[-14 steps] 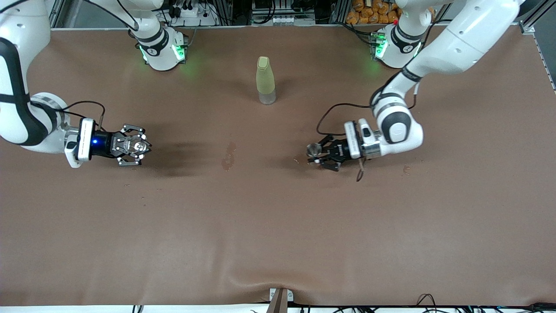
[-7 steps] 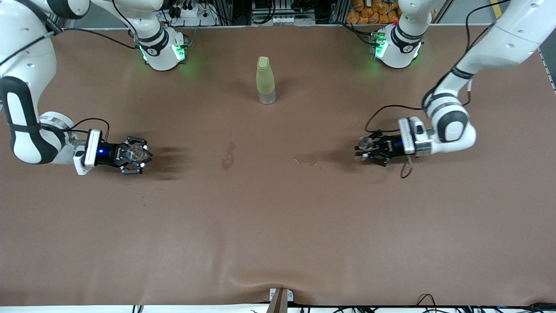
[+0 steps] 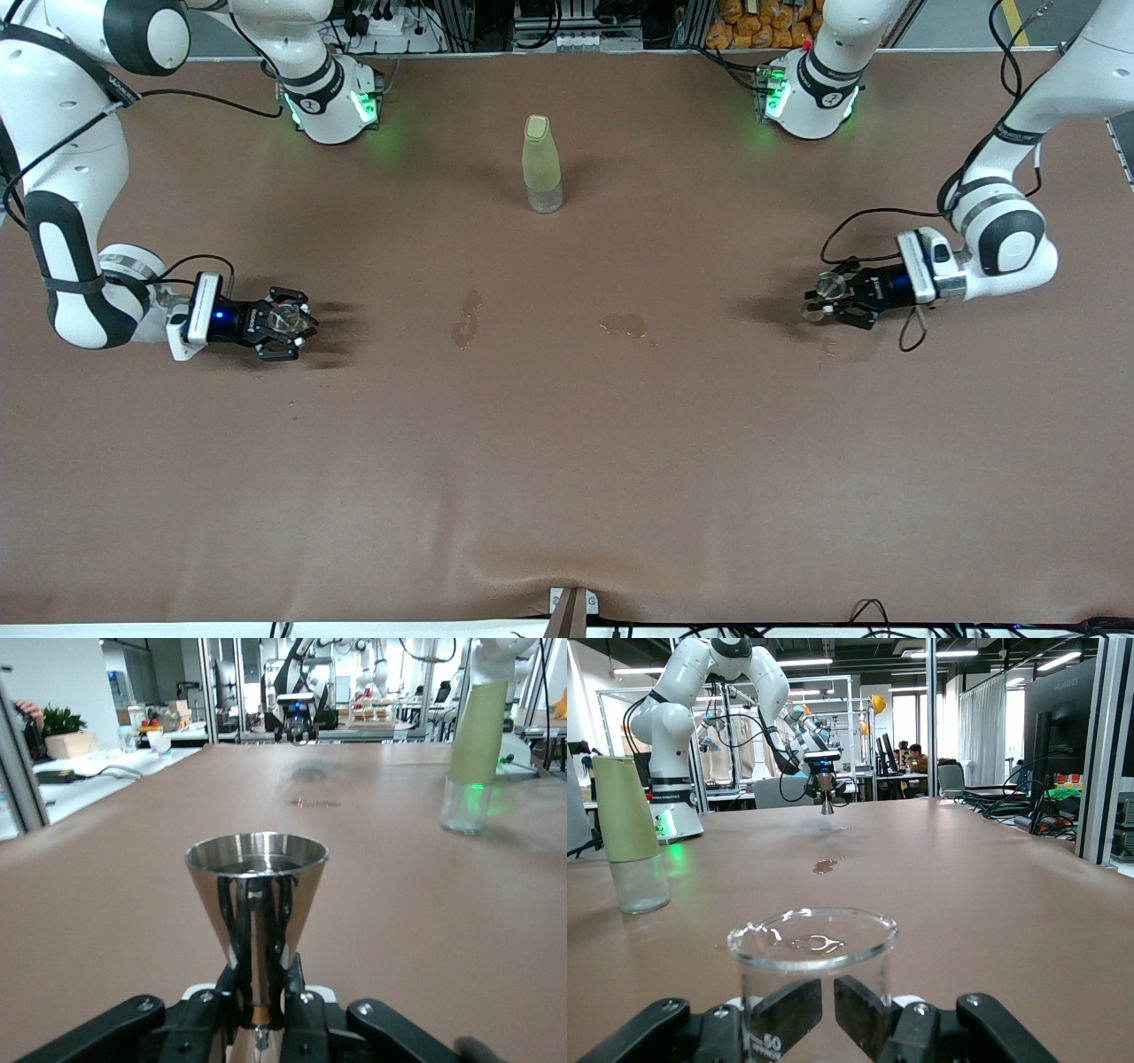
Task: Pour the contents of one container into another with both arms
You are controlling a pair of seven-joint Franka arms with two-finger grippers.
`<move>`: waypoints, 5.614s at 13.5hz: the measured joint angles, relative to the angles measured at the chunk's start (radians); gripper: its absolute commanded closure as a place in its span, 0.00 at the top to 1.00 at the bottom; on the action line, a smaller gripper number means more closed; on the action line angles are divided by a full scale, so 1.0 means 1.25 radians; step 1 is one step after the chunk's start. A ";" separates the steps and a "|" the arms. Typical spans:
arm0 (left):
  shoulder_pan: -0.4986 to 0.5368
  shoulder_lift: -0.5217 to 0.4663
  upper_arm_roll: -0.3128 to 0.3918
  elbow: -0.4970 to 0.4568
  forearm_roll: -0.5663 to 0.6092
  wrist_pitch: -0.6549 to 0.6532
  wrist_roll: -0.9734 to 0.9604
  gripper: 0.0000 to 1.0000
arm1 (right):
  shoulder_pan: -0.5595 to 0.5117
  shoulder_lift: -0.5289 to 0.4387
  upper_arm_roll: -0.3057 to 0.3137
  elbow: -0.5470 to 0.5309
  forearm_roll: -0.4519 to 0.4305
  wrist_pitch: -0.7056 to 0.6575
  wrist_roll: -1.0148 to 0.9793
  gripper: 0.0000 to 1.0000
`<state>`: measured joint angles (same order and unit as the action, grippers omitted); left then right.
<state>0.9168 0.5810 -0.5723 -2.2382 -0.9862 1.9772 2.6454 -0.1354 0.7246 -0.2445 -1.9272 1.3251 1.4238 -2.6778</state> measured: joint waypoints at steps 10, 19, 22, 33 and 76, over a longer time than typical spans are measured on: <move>0.020 0.108 0.090 0.079 0.047 -0.043 0.046 0.00 | 0.004 0.035 0.014 0.018 0.000 0.134 -0.001 0.00; 0.020 0.130 0.091 0.100 0.052 -0.060 0.046 0.64 | 0.031 0.079 0.021 0.024 0.003 0.171 -0.004 0.00; 0.020 0.130 0.092 0.103 0.053 -0.063 0.046 0.94 | 0.034 0.079 0.021 0.026 0.003 0.175 -0.004 0.14; 0.031 0.115 0.158 0.164 0.151 -0.075 -0.047 1.00 | 0.034 0.079 0.021 0.035 0.003 0.180 -0.004 1.00; 0.040 -0.260 -0.398 0.581 0.942 -0.263 -2.373 1.00 | -0.002 -0.586 0.221 0.275 -1.019 0.038 1.998 1.00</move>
<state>0.9662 0.2564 -1.0698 -1.5122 0.1912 1.6487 -0.3202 -0.1377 -0.0074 0.0322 -1.5833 0.0514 1.4713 -0.1803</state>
